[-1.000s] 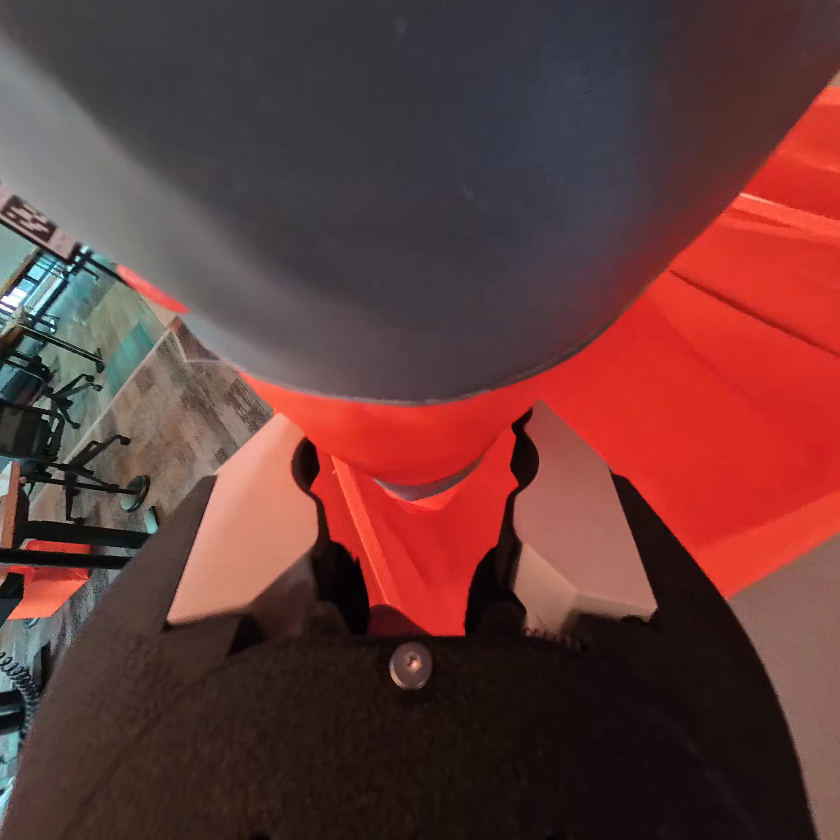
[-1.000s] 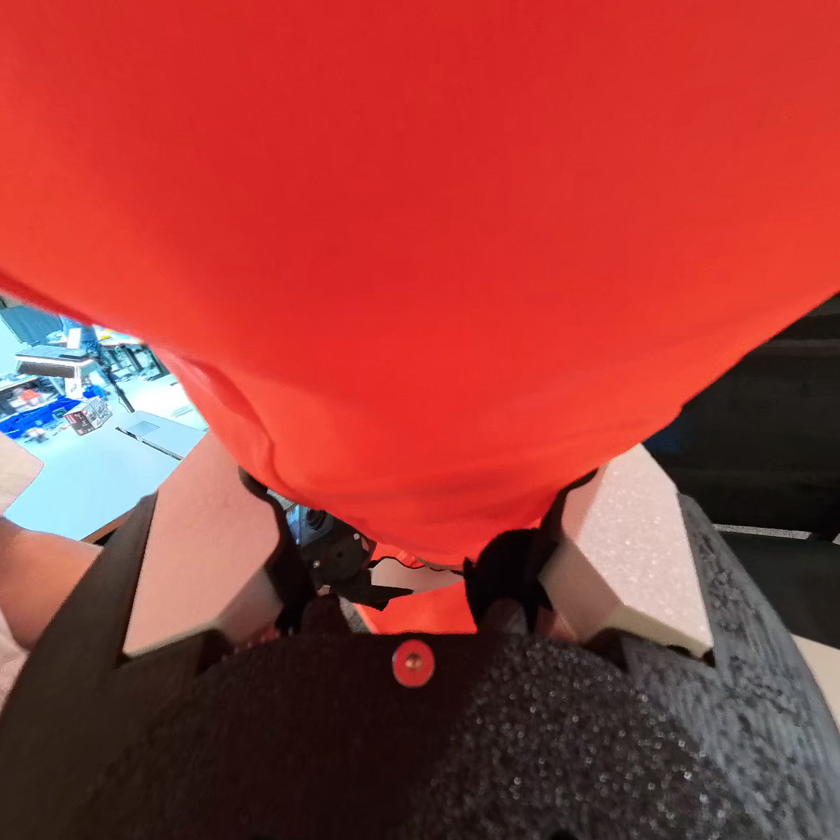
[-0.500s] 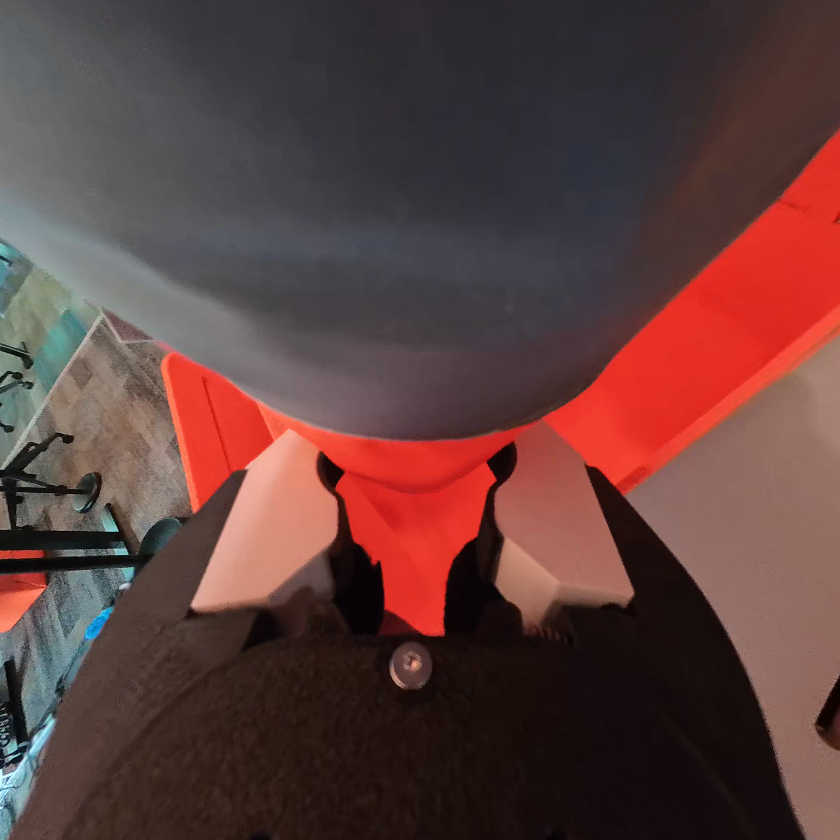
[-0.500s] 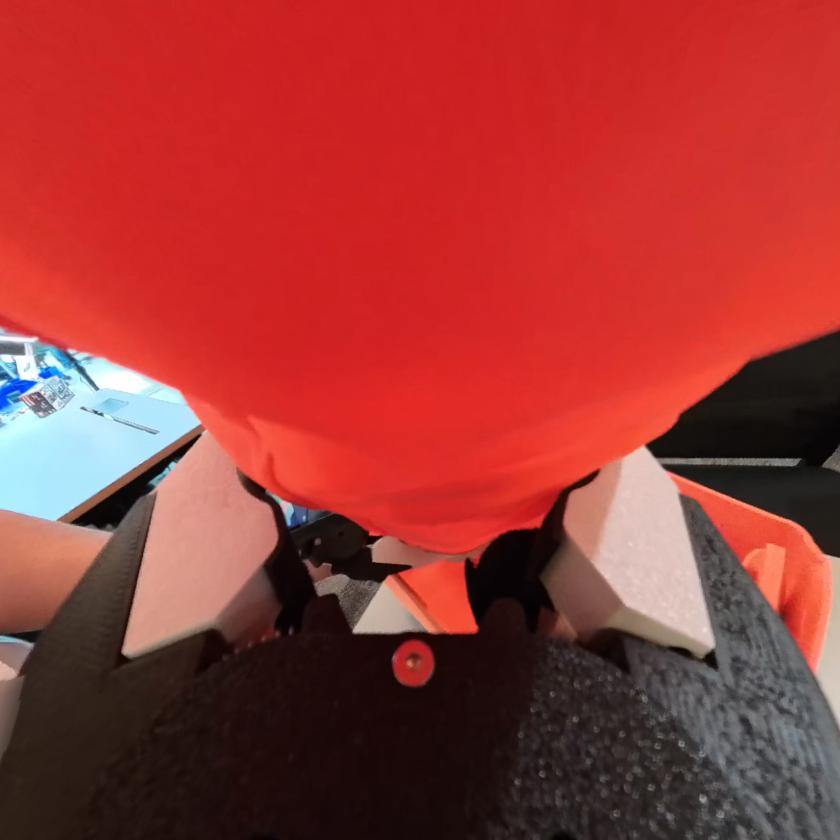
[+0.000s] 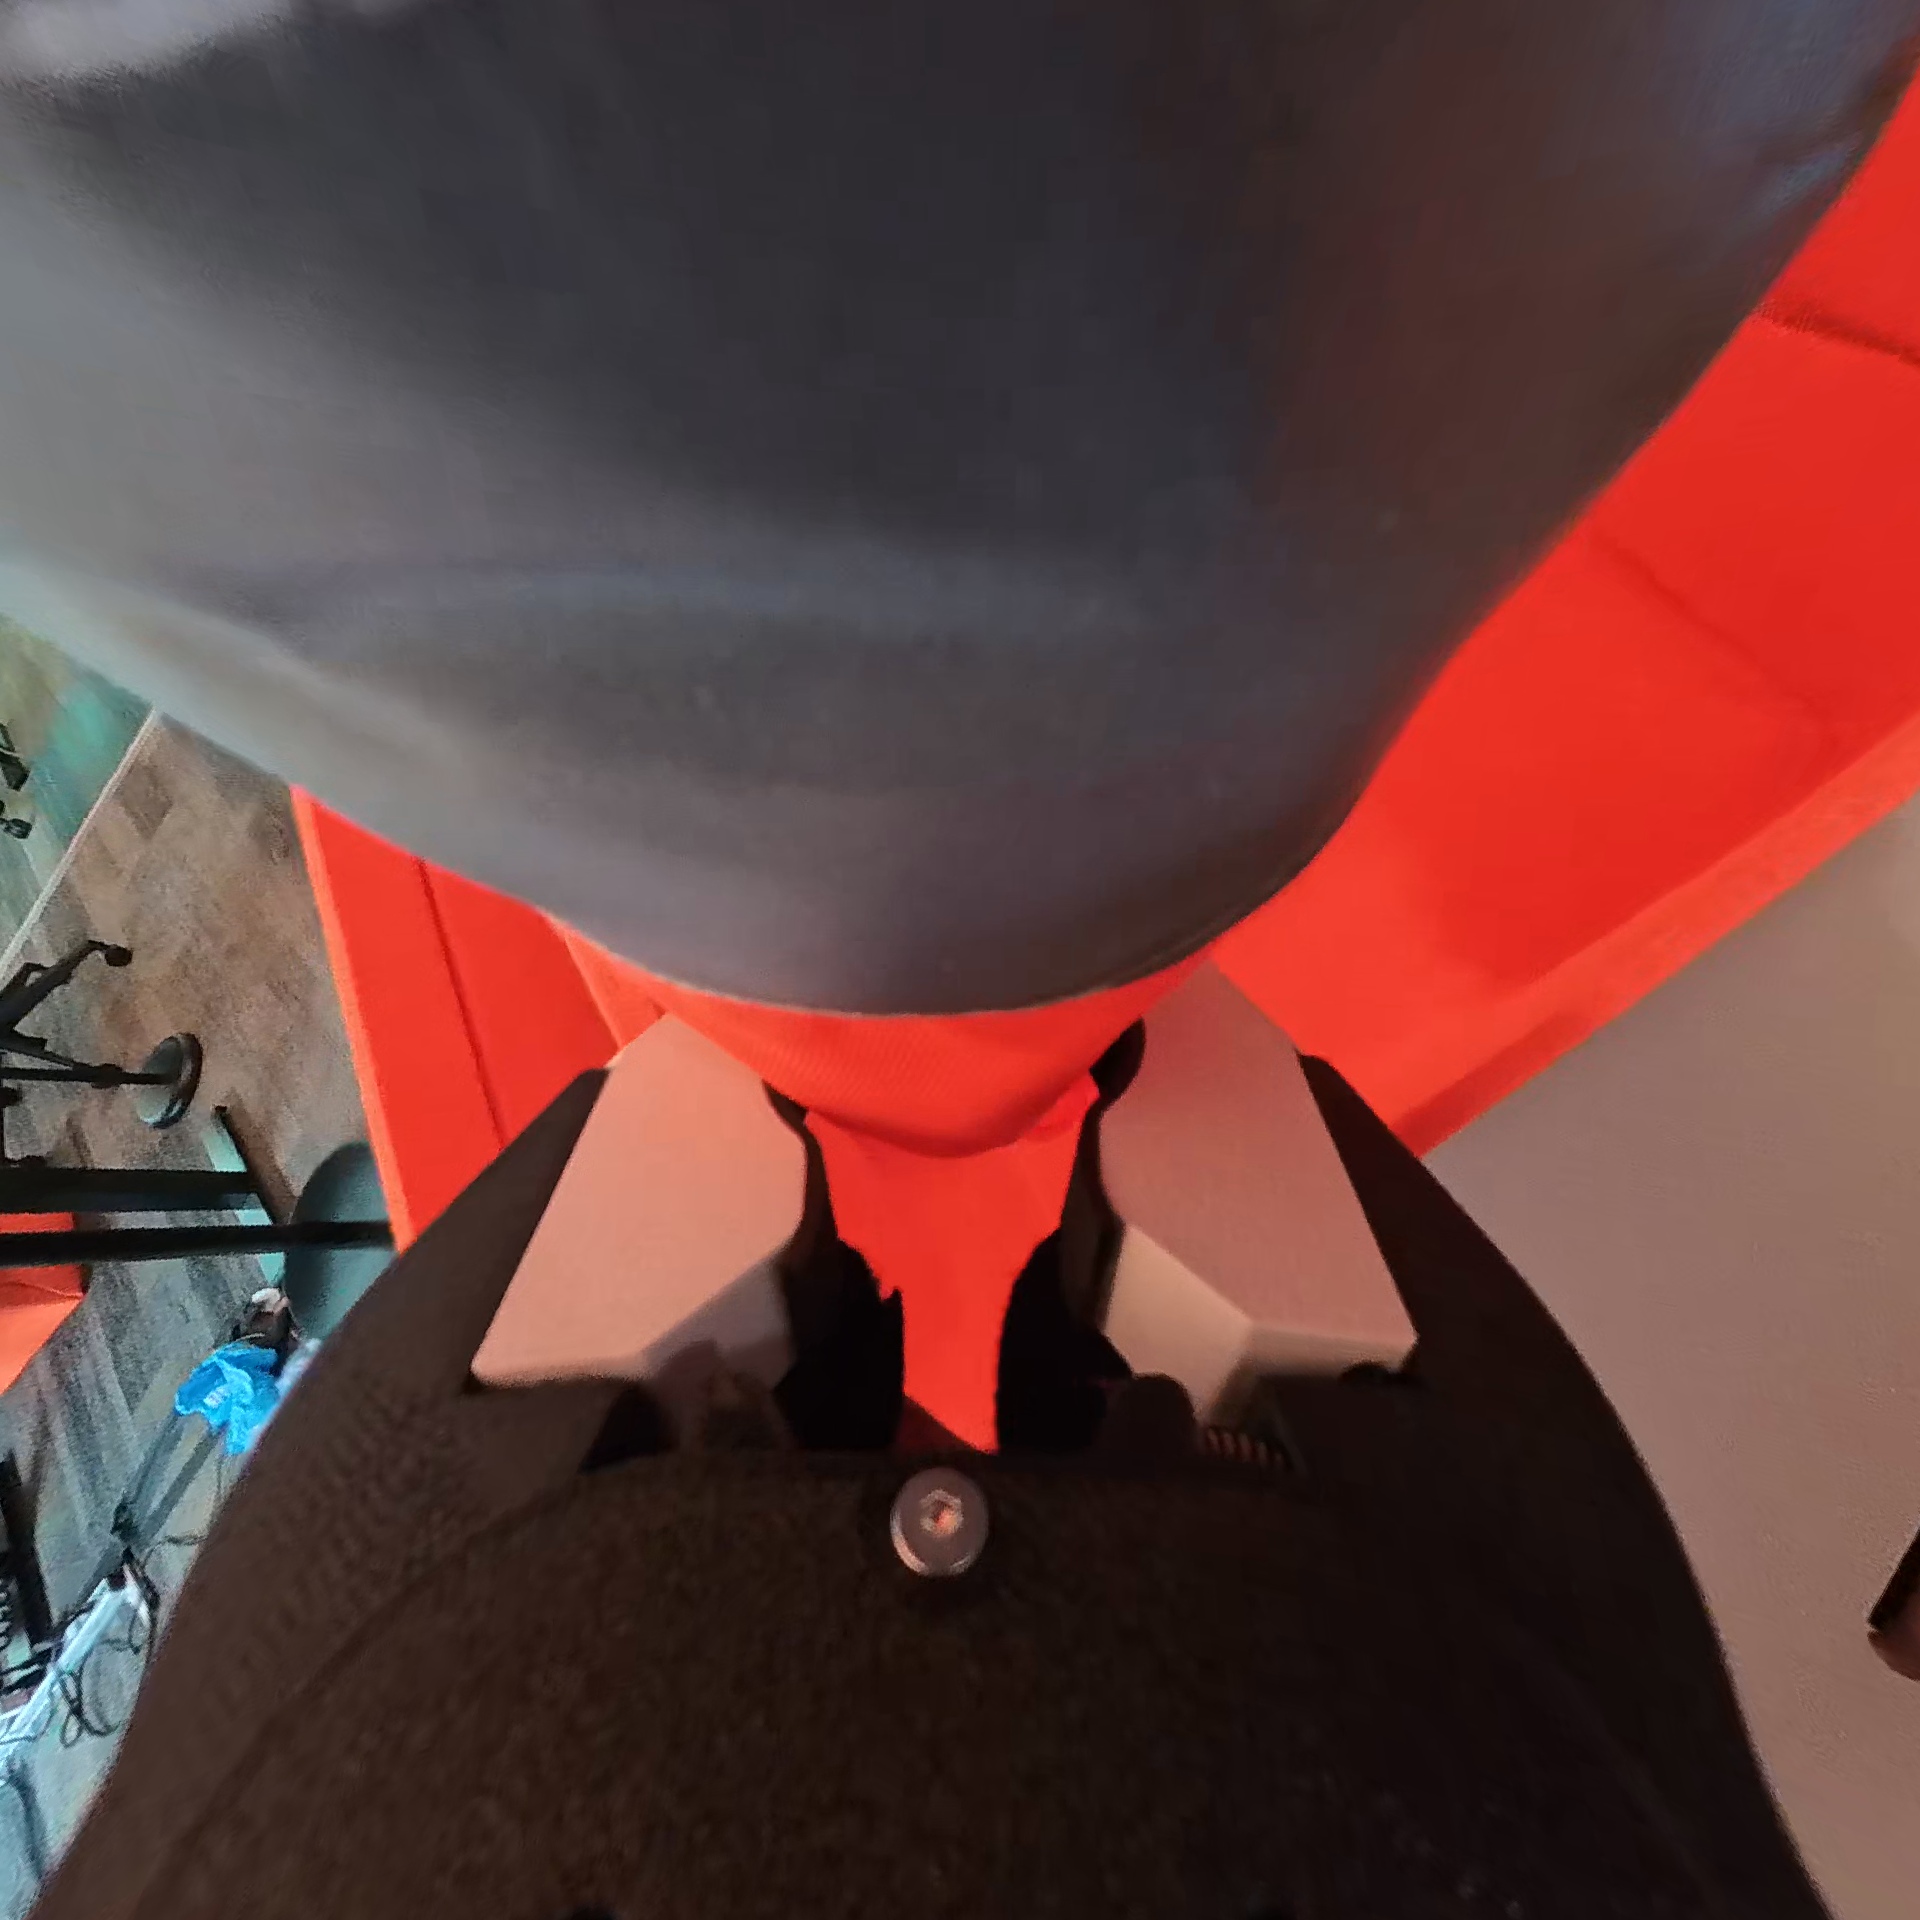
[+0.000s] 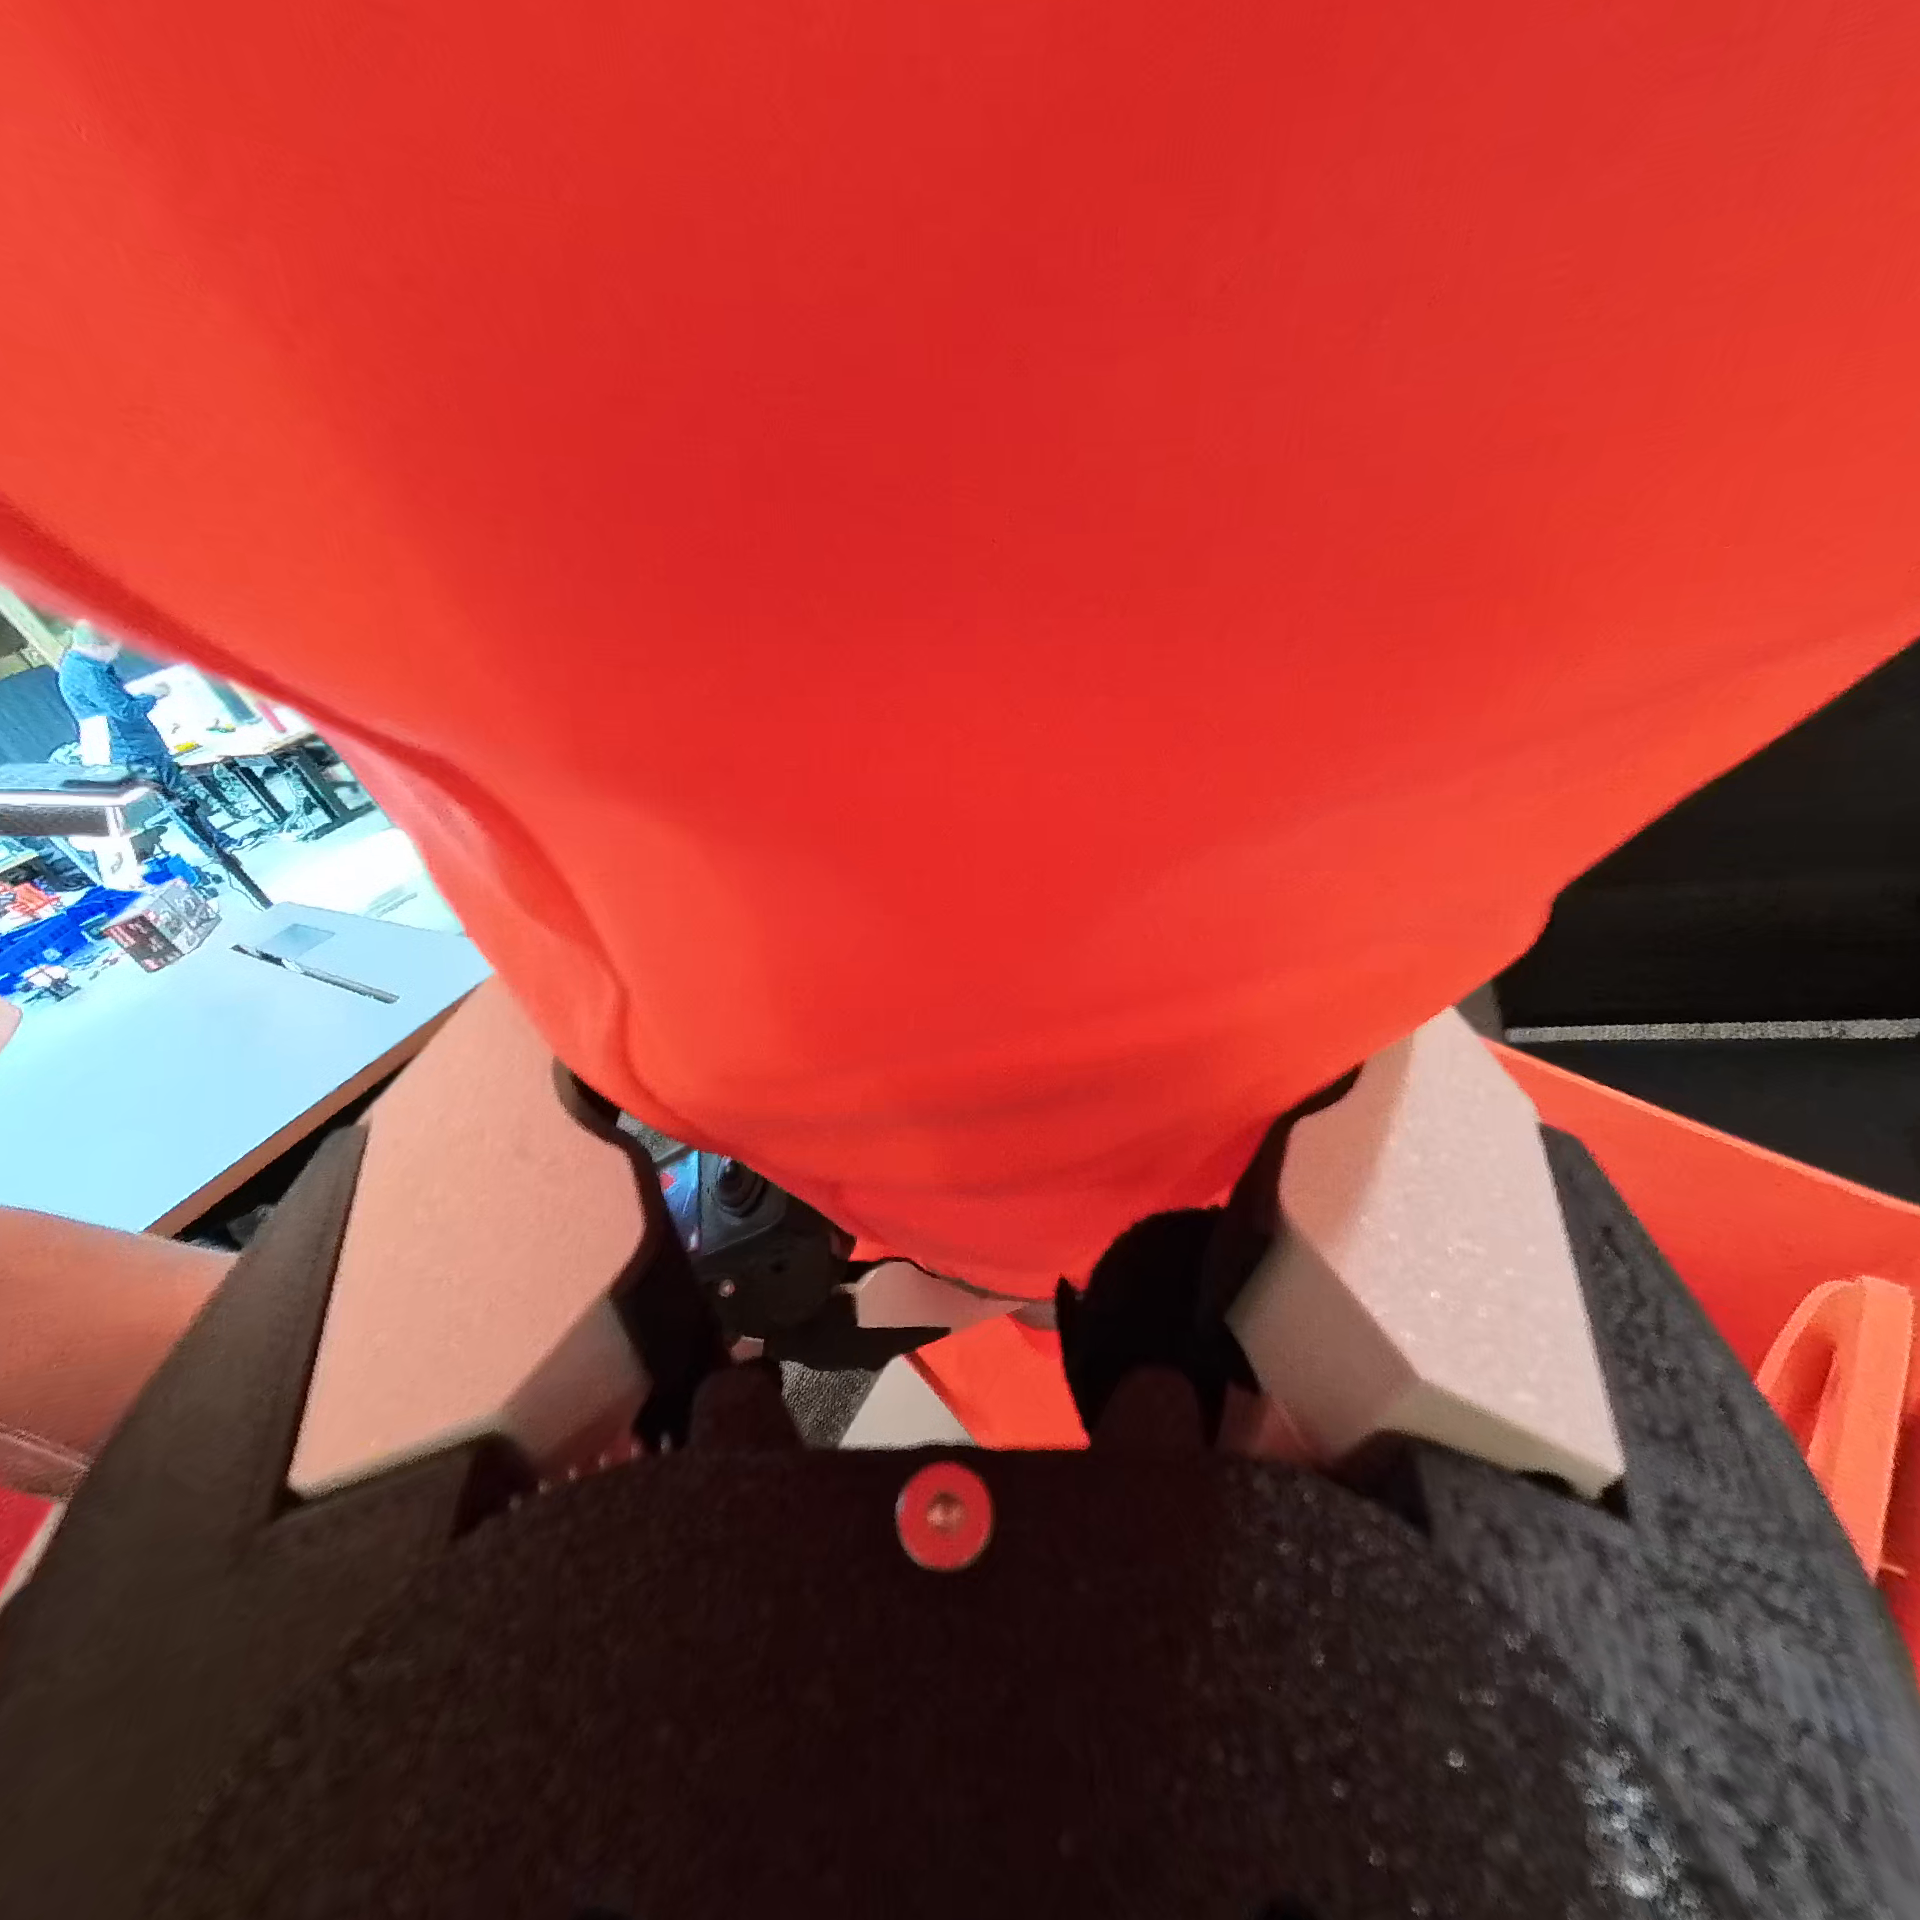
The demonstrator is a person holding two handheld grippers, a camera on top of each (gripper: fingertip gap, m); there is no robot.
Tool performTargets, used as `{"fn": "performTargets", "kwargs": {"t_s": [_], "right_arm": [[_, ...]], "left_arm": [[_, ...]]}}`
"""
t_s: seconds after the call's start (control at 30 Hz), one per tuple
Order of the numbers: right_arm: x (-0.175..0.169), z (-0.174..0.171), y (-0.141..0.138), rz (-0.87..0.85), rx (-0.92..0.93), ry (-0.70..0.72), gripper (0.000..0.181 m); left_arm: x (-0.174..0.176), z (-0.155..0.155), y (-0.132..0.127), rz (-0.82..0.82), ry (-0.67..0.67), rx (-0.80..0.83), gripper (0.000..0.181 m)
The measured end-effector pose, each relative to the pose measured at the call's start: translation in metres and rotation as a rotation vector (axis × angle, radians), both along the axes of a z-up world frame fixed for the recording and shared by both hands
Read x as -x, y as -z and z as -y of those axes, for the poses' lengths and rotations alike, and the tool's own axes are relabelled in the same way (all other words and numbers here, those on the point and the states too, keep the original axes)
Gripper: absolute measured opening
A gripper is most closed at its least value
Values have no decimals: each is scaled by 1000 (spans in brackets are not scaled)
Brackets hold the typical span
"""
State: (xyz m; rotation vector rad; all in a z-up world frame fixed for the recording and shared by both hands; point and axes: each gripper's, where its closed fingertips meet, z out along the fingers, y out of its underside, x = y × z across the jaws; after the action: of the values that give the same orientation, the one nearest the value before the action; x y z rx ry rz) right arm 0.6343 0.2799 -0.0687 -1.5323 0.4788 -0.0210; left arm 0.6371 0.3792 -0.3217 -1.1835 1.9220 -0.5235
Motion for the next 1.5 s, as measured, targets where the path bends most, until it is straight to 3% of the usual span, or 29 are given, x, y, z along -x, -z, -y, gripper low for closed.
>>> {"fn": "performTargets", "kwargs": {"t_s": [0.03,0.2,0.43,0.53,0.63,0.77,0.93,1.03,1.23,1.5], "right_arm": [[1,3,-6,8,-7,9,131],[21,30,-61,66,-82,75,131],[88,106,-158,151,-222,196,132],[131,145,-177,150,-277,232,132],[177,181,-172,111,-329,254,132],[234,225,-128,7,-413,283,130],[289,257,-46,-127,-525,298,128],[304,266,11,-209,-582,299,128],[296,268,113,-385,-676,276,125],[240,282,214,-579,-724,220,124]], "left_arm": [[0,1,-5,3,6,-9,49],[-1,16,-61,100,53,-9,73],[35,68,-176,316,152,-102,81],[73,98,-204,330,213,-138,82],[123,123,-211,330,262,-186,81],[193,149,-184,275,327,-250,79],[270,165,-120,177,394,-315,79],[302,163,-77,114,417,-363,79],[329,154,10,-26,435,-416,79],[320,164,85,-156,414,-448,77]]}}
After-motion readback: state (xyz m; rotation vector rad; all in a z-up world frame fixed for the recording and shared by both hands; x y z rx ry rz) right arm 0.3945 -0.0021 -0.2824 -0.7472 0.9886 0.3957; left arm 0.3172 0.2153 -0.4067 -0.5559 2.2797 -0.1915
